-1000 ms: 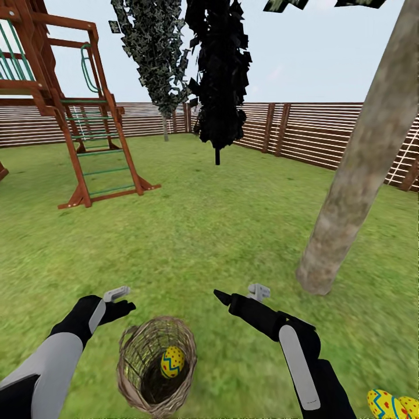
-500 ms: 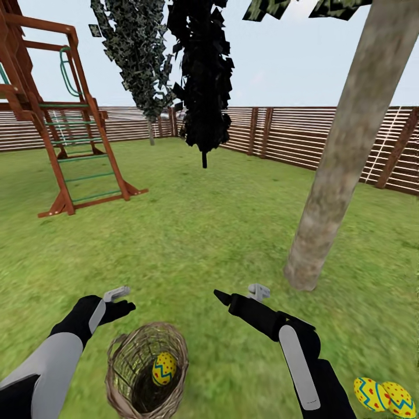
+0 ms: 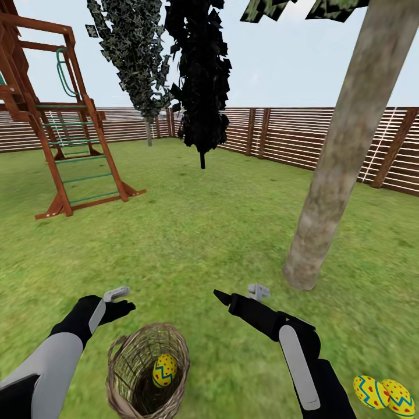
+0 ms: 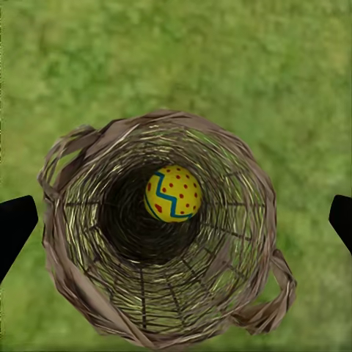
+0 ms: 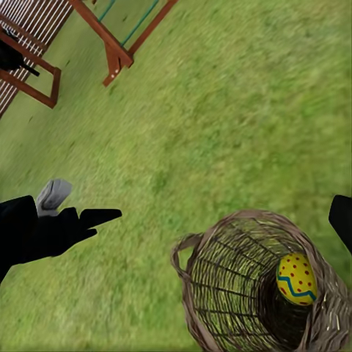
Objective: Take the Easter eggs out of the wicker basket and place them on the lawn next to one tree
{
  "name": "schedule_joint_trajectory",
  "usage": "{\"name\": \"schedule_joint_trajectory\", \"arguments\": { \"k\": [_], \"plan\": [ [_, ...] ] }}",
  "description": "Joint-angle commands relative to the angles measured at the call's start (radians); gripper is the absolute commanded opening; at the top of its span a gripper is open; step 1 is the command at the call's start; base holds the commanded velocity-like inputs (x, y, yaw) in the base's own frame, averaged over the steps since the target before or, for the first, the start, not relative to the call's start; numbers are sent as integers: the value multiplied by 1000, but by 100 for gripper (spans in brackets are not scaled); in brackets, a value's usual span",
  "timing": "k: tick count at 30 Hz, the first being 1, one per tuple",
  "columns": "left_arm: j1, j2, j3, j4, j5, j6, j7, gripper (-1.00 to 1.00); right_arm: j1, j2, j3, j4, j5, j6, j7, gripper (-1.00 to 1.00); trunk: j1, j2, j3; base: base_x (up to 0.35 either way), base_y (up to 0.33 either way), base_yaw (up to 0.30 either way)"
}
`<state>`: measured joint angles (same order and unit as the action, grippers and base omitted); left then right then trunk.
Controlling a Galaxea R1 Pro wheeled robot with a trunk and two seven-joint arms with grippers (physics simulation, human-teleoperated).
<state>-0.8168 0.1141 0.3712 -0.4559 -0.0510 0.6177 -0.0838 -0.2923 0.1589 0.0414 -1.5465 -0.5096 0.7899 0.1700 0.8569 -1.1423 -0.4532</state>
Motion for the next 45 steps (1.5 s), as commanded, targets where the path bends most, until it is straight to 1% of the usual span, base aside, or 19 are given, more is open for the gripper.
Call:
{"name": "schedule_joint_trajectory", "arguments": {
  "k": [1,7,13,28,45],
  "plan": [
    [0,-1,6,-1,-6,5,-7,100,-1,1,-1,-1,4,5,5,100,0,-1,-1,0,113,0],
    [0,-1,7,-1,-6,6,-7,100,-1,1,-2,0,5,5,5,100,0,-1,0,0,216,-26],
    [-1,-1,6,-1,-6,5,-7,100,-1,1,-3,-1,4,5,5,100,0,-1,6,0,231,-143],
    [-1,-1,6,-1,-6,6,-7,100,-1,0,-3,0,3,5,5,100,0,-1,23,27,66,-172],
    [0,-1,6,-1,-7,7,-4,100,-1,1,-3,-1,4,5,6,100,0,-1,25,30,36,-13]
  ]
}}
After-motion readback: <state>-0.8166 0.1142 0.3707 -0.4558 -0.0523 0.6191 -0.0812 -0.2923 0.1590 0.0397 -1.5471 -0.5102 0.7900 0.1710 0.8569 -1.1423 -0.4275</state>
